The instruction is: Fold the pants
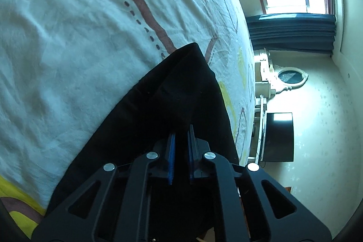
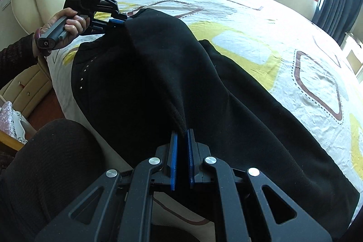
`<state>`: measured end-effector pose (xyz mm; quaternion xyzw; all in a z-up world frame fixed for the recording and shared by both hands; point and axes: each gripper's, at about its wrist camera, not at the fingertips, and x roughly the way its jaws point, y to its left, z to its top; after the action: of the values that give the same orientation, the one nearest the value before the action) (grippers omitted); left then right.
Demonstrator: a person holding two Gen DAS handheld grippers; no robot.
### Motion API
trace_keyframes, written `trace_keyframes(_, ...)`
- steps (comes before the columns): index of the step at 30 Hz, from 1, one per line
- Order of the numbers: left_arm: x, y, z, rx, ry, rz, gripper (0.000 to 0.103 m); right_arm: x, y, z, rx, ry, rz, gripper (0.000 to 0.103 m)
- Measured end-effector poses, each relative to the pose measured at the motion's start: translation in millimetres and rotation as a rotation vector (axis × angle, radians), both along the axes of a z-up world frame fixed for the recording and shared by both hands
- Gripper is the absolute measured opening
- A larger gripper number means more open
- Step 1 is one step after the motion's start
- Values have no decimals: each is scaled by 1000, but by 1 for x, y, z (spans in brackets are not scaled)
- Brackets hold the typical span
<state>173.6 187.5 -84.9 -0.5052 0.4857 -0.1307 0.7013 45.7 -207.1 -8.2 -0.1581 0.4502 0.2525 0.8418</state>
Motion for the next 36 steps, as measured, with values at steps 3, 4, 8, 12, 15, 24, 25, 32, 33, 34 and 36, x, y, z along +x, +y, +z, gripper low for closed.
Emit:
trace_keyframes(3, -6, 1, 8, -22, -19, 39, 7, -2, 0, 5, -7, -21, -1, 8)
trace_keyframes(4, -11, 3, 15, -32, -37, 60, 7, -3, 0, 7, -6, -27, -2, 8)
trace_keyframes(8, -37, 10, 47, -41, -117, 97, 7, -9, -1, 13, -9, -44, 4, 8)
trace_keyframes(12, -66, 8, 63, 46, -159, 81, 7, -17, 0, 13, -25, -49, 17, 8)
trace_keyframes(15, -79, 12, 56, 34, -140, 97, 7, -21, 0, 10, -27, -34, 18, 8)
trace_keyframes(24, -117, 21, 63, 46, -142, 134, 7, -37, -3, 12, -34, -25, 32, 8)
trace_keyframes(25, -121, 22, 62, 55, -141, 130, 7, -39, -3, 12, -34, -20, 37, 9)
trace_keyframes(32, -140, 29, 43, 78, -88, 127, 7, -57, -1, 3, -82, 8, 90, 11)
trace_keyframes(33, -141, 29, 37, 101, -71, 119, 7, -57, -1, 1, -83, 20, 94, 14)
trace_keyframes(34, -142, 29, 31, 113, -58, 108, 7, -57, -1, -3, -79, 43, 94, 15)
trace_keyframes(36, -144, 30, 13, 145, -25, 77, 8, -53, -4, -8, -65, 92, 82, 22)
